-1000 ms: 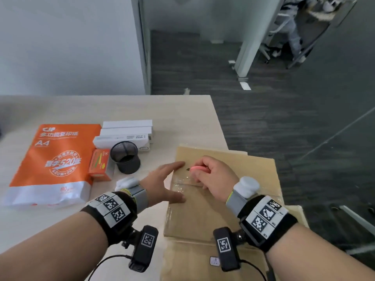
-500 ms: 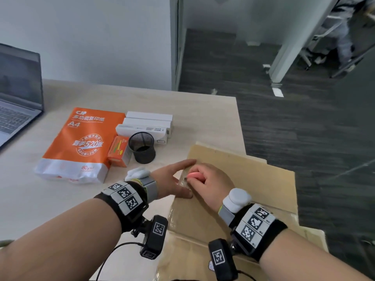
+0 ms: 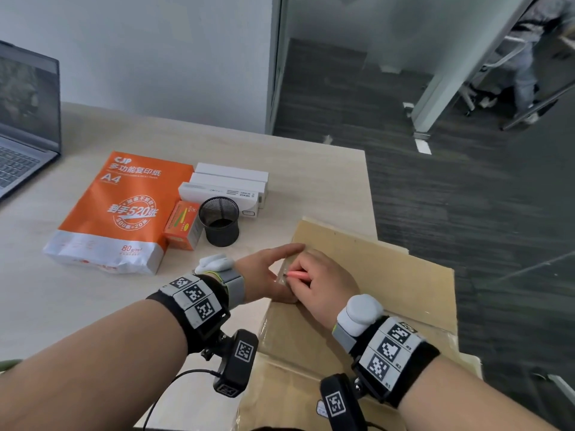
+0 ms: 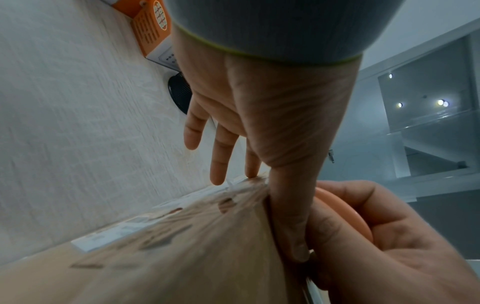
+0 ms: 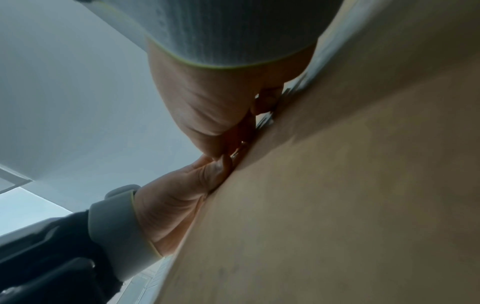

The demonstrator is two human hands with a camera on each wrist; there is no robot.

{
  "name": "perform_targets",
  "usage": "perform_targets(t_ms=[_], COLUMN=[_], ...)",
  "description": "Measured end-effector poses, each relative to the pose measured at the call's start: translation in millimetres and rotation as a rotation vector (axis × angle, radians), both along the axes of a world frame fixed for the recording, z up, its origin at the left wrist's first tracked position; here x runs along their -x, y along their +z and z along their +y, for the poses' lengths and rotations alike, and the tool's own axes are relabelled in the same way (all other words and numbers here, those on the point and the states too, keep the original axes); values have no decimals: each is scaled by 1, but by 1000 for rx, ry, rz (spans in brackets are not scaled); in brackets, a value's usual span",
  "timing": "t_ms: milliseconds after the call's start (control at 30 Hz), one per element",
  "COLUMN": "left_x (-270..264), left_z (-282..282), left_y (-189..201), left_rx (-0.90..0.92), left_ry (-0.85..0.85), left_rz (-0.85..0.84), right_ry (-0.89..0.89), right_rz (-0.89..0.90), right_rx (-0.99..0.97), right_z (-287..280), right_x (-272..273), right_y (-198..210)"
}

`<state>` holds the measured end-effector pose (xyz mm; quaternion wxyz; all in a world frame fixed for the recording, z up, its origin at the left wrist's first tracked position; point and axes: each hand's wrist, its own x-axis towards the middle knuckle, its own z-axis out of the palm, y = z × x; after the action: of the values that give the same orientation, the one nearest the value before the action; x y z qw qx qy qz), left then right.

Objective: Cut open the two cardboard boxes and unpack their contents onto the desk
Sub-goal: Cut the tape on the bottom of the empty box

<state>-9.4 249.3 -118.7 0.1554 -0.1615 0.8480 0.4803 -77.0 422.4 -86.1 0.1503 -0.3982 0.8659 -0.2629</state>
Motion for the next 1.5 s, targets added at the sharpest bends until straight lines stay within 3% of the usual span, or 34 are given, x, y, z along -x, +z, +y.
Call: perform_targets(t_ms=[333, 733, 967, 1067, 1300, 1500], left_x=[-1, -3, 9, 17, 51, 56], left_z=[4, 8, 31, 61, 145, 149], left_y=[13, 23, 51, 64, 49, 39], left_rx=[72, 200, 581, 767, 702, 737], left_ry=[-38, -57, -147, -284, -457, -480], left_rz=[-23, -44, -104, -53, 101, 72], right_ry=[32, -53, -138, -138, -150, -187], right_rz=[-15, -29, -43, -32, -33, 11], right_rx=[-32, -134, -109, -97, -159, -183], right_z=[2, 84, 123, 119, 122, 158], right_x=[4, 30, 30, 27, 26, 32], right_y=[6, 12, 12, 10, 14, 13])
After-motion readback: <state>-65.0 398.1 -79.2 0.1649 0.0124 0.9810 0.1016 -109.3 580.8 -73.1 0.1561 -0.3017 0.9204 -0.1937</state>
